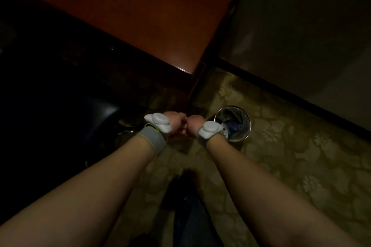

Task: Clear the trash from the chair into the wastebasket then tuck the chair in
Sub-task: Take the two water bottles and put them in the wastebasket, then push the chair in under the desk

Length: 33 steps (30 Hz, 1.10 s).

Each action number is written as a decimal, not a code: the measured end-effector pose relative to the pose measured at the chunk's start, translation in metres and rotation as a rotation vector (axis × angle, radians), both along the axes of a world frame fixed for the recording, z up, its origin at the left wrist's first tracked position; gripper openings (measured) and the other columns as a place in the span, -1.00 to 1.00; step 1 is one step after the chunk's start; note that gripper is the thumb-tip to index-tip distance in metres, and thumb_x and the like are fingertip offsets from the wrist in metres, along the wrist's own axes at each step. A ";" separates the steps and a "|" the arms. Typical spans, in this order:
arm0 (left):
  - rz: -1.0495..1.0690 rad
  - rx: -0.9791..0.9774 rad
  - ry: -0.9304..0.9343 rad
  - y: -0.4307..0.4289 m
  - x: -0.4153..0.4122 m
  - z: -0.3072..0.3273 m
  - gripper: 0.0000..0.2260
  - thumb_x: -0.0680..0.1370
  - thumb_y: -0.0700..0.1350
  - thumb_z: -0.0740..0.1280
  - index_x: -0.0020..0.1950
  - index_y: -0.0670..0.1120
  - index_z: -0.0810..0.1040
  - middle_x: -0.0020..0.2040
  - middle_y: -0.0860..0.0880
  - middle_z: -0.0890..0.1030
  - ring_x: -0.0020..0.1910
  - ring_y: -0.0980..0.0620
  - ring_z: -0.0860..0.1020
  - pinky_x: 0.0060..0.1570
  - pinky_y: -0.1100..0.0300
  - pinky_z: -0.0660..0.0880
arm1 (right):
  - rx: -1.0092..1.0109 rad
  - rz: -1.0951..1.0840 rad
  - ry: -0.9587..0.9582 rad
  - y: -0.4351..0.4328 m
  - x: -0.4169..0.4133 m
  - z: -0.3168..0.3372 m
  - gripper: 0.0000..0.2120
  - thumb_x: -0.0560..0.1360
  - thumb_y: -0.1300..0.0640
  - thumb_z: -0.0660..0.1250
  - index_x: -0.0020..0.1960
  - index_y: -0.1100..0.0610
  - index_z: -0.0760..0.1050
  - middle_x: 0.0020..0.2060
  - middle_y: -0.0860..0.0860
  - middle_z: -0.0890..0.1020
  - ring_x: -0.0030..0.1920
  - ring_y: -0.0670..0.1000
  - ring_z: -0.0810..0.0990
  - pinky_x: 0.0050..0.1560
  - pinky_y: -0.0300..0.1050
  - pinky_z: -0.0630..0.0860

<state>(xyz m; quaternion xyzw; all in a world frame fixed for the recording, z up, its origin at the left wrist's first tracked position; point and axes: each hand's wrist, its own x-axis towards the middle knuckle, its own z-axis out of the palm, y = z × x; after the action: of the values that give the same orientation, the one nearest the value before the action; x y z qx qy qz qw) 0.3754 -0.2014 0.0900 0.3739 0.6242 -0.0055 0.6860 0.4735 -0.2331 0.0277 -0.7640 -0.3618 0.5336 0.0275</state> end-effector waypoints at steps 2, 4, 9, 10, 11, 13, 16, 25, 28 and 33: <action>0.053 0.032 -0.013 -0.002 -0.049 0.027 -0.67 0.61 -0.17 0.16 -0.36 -0.12 0.40 -0.55 -0.05 0.46 -0.51 -0.01 0.41 -0.34 0.26 0.35 | 0.038 0.045 0.065 0.005 -0.048 0.021 -0.69 0.61 0.21 0.10 0.25 0.31 0.47 0.13 0.23 0.60 0.15 0.23 0.58 -0.07 -0.10 0.47; 0.100 0.085 -0.017 -0.008 -0.125 0.068 -0.70 0.61 -0.14 0.14 -0.32 -0.09 0.41 -0.43 -0.05 0.45 -0.44 0.00 0.40 -0.32 0.25 0.33 | 0.151 -0.013 0.120 0.010 -0.117 0.060 -0.69 0.58 0.18 0.16 0.22 0.33 0.48 -0.16 0.11 0.58 -0.08 0.14 0.58 -0.13 -0.12 0.44; 0.198 0.194 0.009 -0.017 -0.252 0.149 -0.73 0.61 -0.07 0.15 -0.25 -0.09 0.49 -0.36 -0.02 0.51 -0.41 0.04 0.45 -0.34 0.25 0.38 | 0.227 -0.045 0.259 0.019 -0.240 0.147 -0.76 0.56 0.12 0.21 -0.29 0.04 0.39 -0.38 0.00 0.45 -0.41 -0.03 0.43 -0.36 -0.20 0.42; 0.214 0.226 0.018 -0.018 -0.280 0.167 -0.72 0.61 -0.07 0.15 -0.25 -0.09 0.48 -0.35 -0.02 0.51 -0.42 0.04 0.45 -0.35 0.25 0.37 | 0.255 -0.018 0.266 0.021 -0.268 0.166 -0.76 0.55 0.12 0.22 -0.30 0.03 0.38 -0.38 0.01 0.47 -0.42 -0.01 0.45 -0.34 -0.18 0.45; 0.232 0.261 0.023 -0.021 -0.308 0.186 -0.72 0.61 -0.09 0.14 -0.26 -0.10 0.48 -0.35 -0.03 0.51 -0.42 0.04 0.44 -0.37 0.26 0.35 | 0.276 0.017 0.261 0.022 -0.295 0.185 -0.77 0.53 0.12 0.23 -0.30 0.03 0.38 -0.39 0.01 0.48 -0.42 0.00 0.46 -0.32 -0.16 0.46; 0.256 0.315 0.052 -0.022 -0.353 0.214 -0.74 0.61 -0.11 0.15 -0.25 -0.10 0.47 -0.34 -0.03 0.50 -0.41 0.04 0.43 -0.37 0.25 0.34 | 0.321 0.098 0.237 0.026 -0.334 0.216 -0.78 0.52 0.13 0.22 -0.30 0.02 0.39 -0.39 0.00 0.49 -0.42 0.00 0.47 -0.36 -0.17 0.46; 0.329 0.368 0.126 -0.025 -0.423 0.253 -0.81 0.60 -0.08 0.16 -0.14 -0.09 0.49 -0.30 -0.03 0.51 -0.39 0.03 0.44 -0.34 0.24 0.36 | 0.364 0.273 0.223 0.029 -0.393 0.258 -0.82 0.53 0.13 0.17 -0.19 0.10 0.50 -0.36 0.07 0.54 -0.41 0.06 0.53 -0.31 -0.08 0.50; 0.096 0.625 0.669 -0.006 -0.586 0.306 -0.66 0.59 -0.17 0.22 -0.39 -0.02 0.30 -0.35 0.04 0.39 -0.41 0.13 0.35 -0.40 0.34 0.36 | 0.308 0.614 0.292 0.042 -0.538 0.322 -0.89 0.57 0.09 0.17 0.06 0.10 0.40 -0.29 0.06 0.56 -0.28 0.12 0.60 -0.17 0.04 0.61; -0.109 0.644 0.879 0.002 -0.615 0.309 -0.79 0.59 -0.12 0.16 -0.25 -0.05 0.41 -0.29 0.03 0.42 -0.38 0.09 0.35 -0.37 0.31 0.31 | 0.372 0.666 0.211 0.045 -0.573 0.313 -0.90 0.55 0.13 0.20 -0.15 0.05 0.39 -0.28 0.00 0.47 -0.15 0.05 0.48 0.15 0.05 0.53; -0.300 0.553 0.996 0.026 -0.665 0.301 -0.85 0.55 -0.03 0.18 -0.19 0.01 0.45 -0.18 0.00 0.48 -0.40 0.07 0.32 -0.24 0.15 0.34 | 0.317 0.724 0.179 0.048 -0.620 0.294 -0.69 0.53 0.17 0.20 -0.37 0.10 0.24 -0.35 -0.07 0.34 -0.04 0.04 0.39 0.23 0.01 0.44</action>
<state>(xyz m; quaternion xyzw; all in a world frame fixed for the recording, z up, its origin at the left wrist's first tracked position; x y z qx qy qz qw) -0.2893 -0.1754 0.3907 0.5754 0.7898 -0.1144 0.1789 -0.1465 -0.1854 0.3217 -0.5238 -0.6816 0.5108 -0.0133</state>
